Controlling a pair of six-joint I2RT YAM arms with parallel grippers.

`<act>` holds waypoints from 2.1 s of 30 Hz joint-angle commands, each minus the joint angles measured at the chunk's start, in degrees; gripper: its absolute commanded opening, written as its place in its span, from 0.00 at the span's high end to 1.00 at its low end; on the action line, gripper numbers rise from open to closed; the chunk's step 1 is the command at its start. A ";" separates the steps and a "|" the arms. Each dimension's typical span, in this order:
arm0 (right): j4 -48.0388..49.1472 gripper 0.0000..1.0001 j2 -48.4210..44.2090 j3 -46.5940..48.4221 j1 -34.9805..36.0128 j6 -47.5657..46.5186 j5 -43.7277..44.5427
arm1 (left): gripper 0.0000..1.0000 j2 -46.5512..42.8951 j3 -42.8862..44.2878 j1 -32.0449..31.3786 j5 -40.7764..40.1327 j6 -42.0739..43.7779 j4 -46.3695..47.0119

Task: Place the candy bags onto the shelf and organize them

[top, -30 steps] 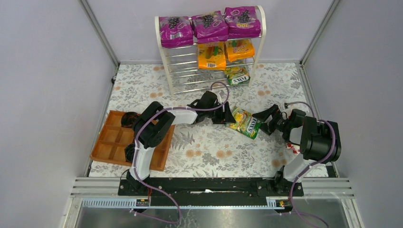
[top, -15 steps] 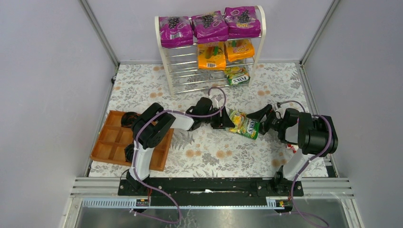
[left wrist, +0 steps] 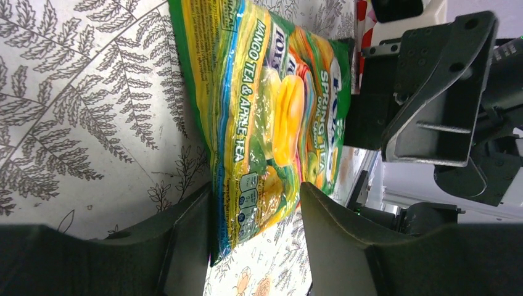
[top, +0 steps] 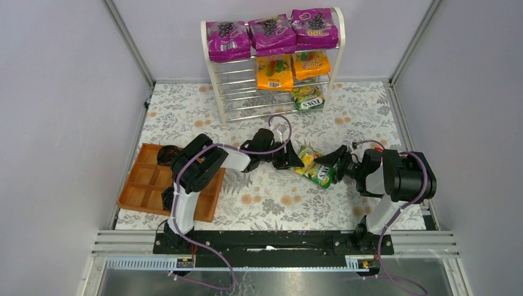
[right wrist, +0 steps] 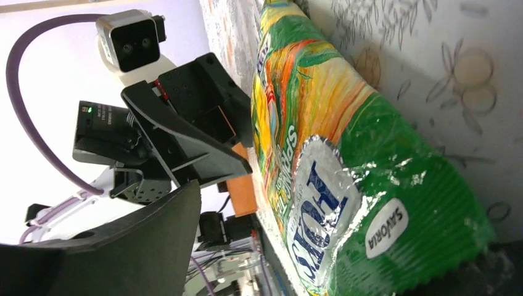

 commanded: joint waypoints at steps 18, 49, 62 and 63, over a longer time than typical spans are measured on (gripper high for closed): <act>8.90 0.70 -4.95 -4.95 2.98 10.76 3.81 | 0.38 -11.14 -4.71 -0.27 -8.64 6.17 -12.02; -7.34 0.86 -13.03 13.95 18.61 15.83 22.56 | 0.05 -66.00 -4.15 0.82 -54.37 38.56 -42.86; 15.10 0.86 10.00 31.10 26.02 26.32 41.70 | 0.05 -71.32 -7.84 -0.90 -56.88 38.76 -39.21; 14.74 0.86 11.29 32.89 26.39 25.57 43.18 | 0.05 -71.24 -7.95 -1.26 -57.12 38.86 -39.19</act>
